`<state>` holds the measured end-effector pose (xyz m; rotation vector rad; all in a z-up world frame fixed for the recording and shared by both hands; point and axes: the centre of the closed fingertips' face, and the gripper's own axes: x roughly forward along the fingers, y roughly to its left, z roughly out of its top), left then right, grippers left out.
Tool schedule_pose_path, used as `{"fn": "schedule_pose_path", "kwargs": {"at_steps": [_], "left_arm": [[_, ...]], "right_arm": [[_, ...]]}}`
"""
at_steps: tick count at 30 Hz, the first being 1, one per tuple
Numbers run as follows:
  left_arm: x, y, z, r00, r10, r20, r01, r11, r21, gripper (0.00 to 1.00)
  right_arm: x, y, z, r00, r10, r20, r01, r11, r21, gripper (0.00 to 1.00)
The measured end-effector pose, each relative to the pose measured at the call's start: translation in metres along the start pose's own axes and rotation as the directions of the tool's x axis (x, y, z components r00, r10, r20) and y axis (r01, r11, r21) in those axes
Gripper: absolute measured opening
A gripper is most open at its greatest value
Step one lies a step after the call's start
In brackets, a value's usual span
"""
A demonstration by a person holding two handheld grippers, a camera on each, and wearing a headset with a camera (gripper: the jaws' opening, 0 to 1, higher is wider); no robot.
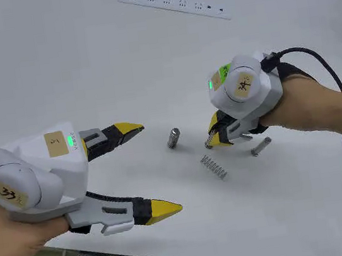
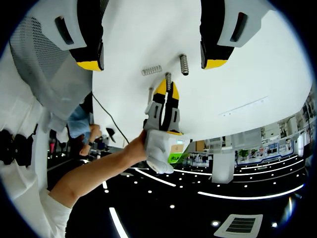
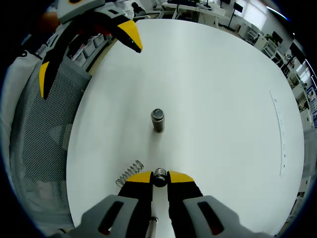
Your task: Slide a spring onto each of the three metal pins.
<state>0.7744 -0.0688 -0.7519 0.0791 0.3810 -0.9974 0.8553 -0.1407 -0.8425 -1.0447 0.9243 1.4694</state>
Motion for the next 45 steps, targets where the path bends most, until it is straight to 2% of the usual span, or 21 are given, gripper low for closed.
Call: {"fn": "schedule_pose_path", "kwargs": {"at_steps": [10,18,31,38,41,42,45], "left_arm": [[0.0,-0.002,0.004,1.0,0.0,-0.001,0.0,1.0,0.004,0.82],[-0.001,-0.001,0.006,1.0,0.0,-0.004,0.0,1.0,0.011,0.81],[-0.004,-0.001,0.009,0.9999,0.003,-0.016,-0.002,1.0,0.028,0.81],[-0.007,0.002,0.006,0.9996,0.004,-0.03,-0.002,0.999,0.042,0.81],[-0.007,0.001,0.007,0.9993,0.003,-0.037,-0.001,0.999,0.049,0.81],[-0.008,0.001,0.005,0.9991,0.002,-0.043,0.001,0.999,0.054,0.81],[-0.009,0.003,0.004,0.9988,0.0,-0.05,0.003,0.998,0.061,0.81]], "right_arm": [[0.002,0.0,0.0,1.0,0.002,0.006,-0.002,1.0,0.005,0.13],[-0.002,0.0,0.002,0.9997,-0.008,0.023,0.008,1.0,0.014,0.18],[-0.032,0.002,0.004,0.9941,-0.053,0.095,0.049,0.998,0.043,0.27],[-0.057,0.004,0.002,0.979,-0.106,0.174,0.089,0.991,0.104,0.32],[-0.069,0.006,0.002,0.9665,-0.134,0.219,0.105,0.985,0.138,0.35],[-0.073,0.007,0.002,0.9586,-0.145,0.245,0.108,0.982,0.157,0.36],[-0.083,0.011,-0.003,0.946,-0.168,0.277,0.116,0.974,0.196,0.39]]}}
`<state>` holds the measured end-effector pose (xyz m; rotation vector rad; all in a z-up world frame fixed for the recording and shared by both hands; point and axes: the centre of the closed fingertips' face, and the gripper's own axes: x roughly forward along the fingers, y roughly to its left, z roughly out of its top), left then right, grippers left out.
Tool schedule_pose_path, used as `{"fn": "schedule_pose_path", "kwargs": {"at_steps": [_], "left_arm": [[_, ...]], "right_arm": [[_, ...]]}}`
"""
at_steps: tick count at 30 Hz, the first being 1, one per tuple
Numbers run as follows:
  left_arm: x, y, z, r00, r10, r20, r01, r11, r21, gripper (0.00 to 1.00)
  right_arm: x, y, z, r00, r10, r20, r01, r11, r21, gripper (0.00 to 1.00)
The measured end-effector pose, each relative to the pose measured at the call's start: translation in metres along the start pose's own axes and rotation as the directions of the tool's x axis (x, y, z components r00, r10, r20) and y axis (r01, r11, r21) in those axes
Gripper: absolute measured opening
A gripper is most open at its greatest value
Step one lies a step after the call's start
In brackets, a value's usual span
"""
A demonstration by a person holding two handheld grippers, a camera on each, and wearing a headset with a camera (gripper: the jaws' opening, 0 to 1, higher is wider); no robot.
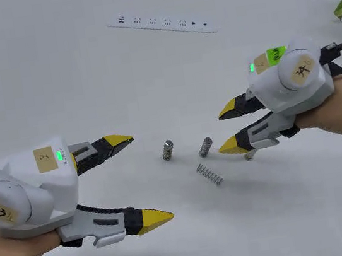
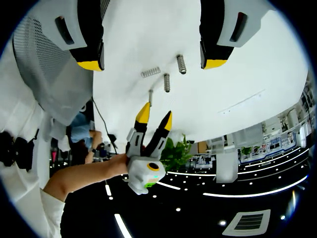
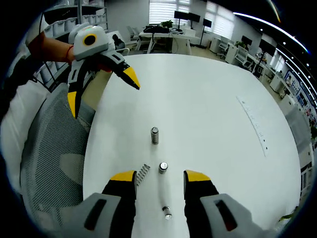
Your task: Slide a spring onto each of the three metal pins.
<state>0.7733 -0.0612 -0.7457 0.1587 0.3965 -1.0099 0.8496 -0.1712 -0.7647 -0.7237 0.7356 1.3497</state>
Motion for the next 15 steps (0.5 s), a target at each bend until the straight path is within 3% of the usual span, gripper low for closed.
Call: {"fn": "schedule_pose_path", "kwargs": {"at_steps": [7,15], "left_arm": [[-0.002,0.0,0.0,0.9998,-0.002,-0.02,0.002,1.0,0.018,0.81],[0.0,-0.002,0.004,0.9988,-0.013,-0.047,0.015,0.999,0.049,0.8]], "right_arm": [[-0.026,0.009,-0.009,0.9956,-0.048,0.08,0.044,0.997,0.061,0.46],[-0.045,0.019,-0.028,0.9902,-0.079,0.116,0.065,0.991,0.118,0.53]]}}
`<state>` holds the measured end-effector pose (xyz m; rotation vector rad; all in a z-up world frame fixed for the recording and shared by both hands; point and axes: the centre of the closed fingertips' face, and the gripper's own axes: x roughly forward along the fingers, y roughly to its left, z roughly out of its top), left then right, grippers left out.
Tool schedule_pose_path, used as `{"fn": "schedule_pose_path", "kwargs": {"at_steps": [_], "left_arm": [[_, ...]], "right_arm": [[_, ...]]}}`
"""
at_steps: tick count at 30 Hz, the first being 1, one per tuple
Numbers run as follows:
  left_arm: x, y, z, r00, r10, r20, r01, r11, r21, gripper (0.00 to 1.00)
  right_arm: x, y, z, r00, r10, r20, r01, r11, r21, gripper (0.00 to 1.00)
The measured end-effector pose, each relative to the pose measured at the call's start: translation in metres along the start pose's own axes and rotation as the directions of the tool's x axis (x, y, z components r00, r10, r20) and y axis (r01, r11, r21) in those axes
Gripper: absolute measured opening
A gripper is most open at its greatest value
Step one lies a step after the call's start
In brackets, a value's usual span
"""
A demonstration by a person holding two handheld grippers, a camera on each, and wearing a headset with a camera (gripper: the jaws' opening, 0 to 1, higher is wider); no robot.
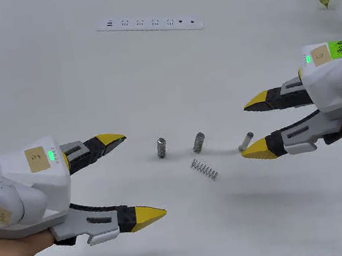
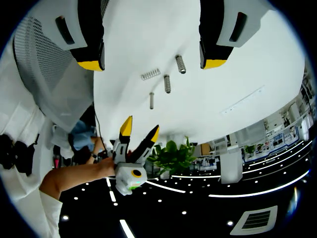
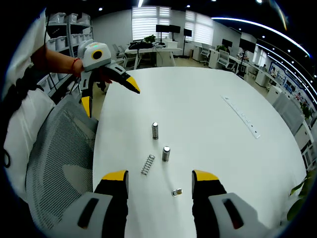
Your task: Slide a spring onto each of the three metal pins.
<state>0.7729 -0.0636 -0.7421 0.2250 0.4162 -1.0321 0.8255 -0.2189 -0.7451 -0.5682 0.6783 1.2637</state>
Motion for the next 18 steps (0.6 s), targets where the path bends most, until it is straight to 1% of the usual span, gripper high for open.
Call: {"fn": "schedule_pose_path", "kwargs": {"at_steps": [2,6,8,12,16,18], "left_arm": [[0.0,-0.001,0.001,0.9998,-0.002,-0.019,0.003,1.0,0.023,0.8],[0.002,-0.002,0.004,0.9991,-0.008,-0.041,0.01,0.999,0.048,0.8],[0.003,-0.003,0.005,0.9982,-0.015,-0.058,0.019,0.997,0.074,0.79],[0.01,-0.009,0.006,0.9945,-0.044,-0.096,0.056,0.991,0.126,0.77],[0.017,-0.013,0.01,0.9906,-0.062,-0.122,0.082,0.983,0.163,0.7],[0.022,-0.015,0.011,0.9868,-0.074,-0.144,0.1,0.977,0.186,0.69]], "right_arm": [[-0.004,0.0,-0.004,0.9999,-0.008,0.012,0.008,1.0,0.017,0.54],[-0.013,0.003,-0.011,0.9993,-0.022,0.03,0.021,0.999,0.036,0.56],[-0.017,0.004,-0.017,0.9988,-0.03,0.039,0.028,0.998,0.05,0.58],[-0.023,0.01,-0.028,0.998,-0.037,0.052,0.033,0.997,0.076,0.6],[-0.029,0.013,-0.04,0.9968,-0.05,0.062,0.044,0.994,0.098,0.65],[-0.033,0.014,-0.045,0.9954,-0.063,0.072,0.054,0.992,0.115,0.66]]}}
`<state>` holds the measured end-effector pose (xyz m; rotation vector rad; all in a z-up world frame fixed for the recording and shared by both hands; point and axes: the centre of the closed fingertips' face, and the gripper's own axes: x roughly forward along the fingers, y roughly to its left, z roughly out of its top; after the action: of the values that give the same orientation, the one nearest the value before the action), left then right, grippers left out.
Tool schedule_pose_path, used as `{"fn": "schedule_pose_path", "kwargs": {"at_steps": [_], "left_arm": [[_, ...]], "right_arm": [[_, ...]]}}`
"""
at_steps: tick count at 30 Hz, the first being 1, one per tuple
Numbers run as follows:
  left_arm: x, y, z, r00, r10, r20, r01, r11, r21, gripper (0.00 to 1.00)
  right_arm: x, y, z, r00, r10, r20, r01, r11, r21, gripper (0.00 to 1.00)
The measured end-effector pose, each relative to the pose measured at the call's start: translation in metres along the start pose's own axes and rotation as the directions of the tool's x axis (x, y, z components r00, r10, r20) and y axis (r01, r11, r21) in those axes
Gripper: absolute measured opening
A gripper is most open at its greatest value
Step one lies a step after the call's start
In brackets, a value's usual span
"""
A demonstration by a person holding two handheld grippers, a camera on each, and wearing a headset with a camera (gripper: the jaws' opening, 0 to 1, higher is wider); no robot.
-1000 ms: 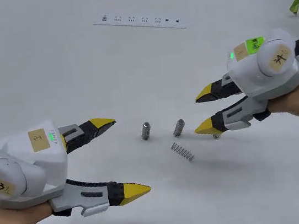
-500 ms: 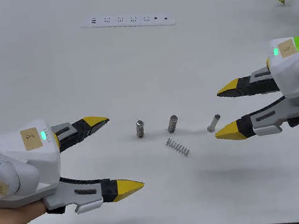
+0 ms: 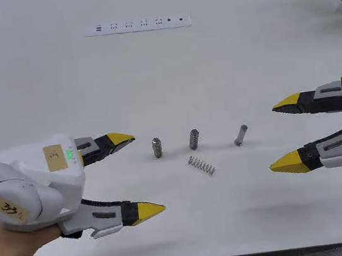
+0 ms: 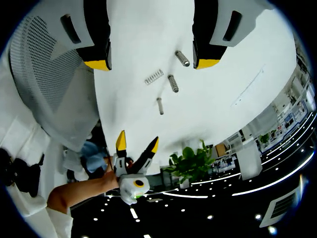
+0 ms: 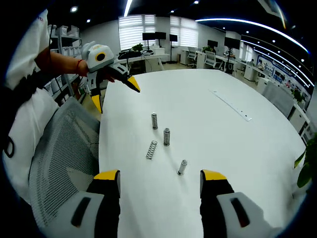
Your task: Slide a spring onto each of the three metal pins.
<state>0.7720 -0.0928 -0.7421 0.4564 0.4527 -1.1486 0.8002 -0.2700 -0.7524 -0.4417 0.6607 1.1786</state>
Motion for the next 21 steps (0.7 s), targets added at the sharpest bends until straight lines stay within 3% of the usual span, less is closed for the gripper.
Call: {"fn": "schedule_pose_path", "kwargs": {"at_steps": [2,6,8,10,12,14,21], "left_arm": [[0.006,-0.002,-0.001,0.9992,-0.019,-0.037,0.021,0.998,0.061,0.65],[0.022,-0.01,0.004,0.9963,-0.059,-0.062,0.065,0.993,0.102,0.62],[0.027,-0.013,0.0,0.9918,-0.071,-0.106,0.085,0.987,0.135,0.6],[0.036,-0.017,0.0,0.9888,-0.089,-0.12,0.108,0.981,0.16,0.57],[0.045,-0.019,-0.005,0.9823,-0.107,-0.154,0.133,0.977,0.169,0.55],[0.054,-0.021,-0.012,0.9729,-0.12,-0.198,0.161,0.965,0.209,0.53],[0.079,-0.02,-0.02,0.9549,-0.129,-0.268,0.197,0.948,0.248,0.48]], "right_arm": [[-0.003,0.002,-0.005,1.0,-0.006,0.006,0.006,1.0,0.01,0.67],[-0.007,0.007,-0.013,0.9997,-0.016,0.019,0.015,0.999,0.034,0.69],[-0.009,0.009,-0.016,0.9995,-0.018,0.025,0.017,0.999,0.041,0.71],[-0.011,0.011,-0.02,0.9993,-0.02,0.033,0.018,0.998,0.054,0.72],[-0.012,0.013,-0.023,0.999,-0.022,0.039,0.019,0.998,0.062,0.73],[-0.014,0.016,-0.026,0.9988,-0.019,0.045,0.016,0.998,0.067,0.73],[-0.019,0.019,-0.033,0.996,-0.027,0.085,0.019,0.995,0.095,0.78]]}}
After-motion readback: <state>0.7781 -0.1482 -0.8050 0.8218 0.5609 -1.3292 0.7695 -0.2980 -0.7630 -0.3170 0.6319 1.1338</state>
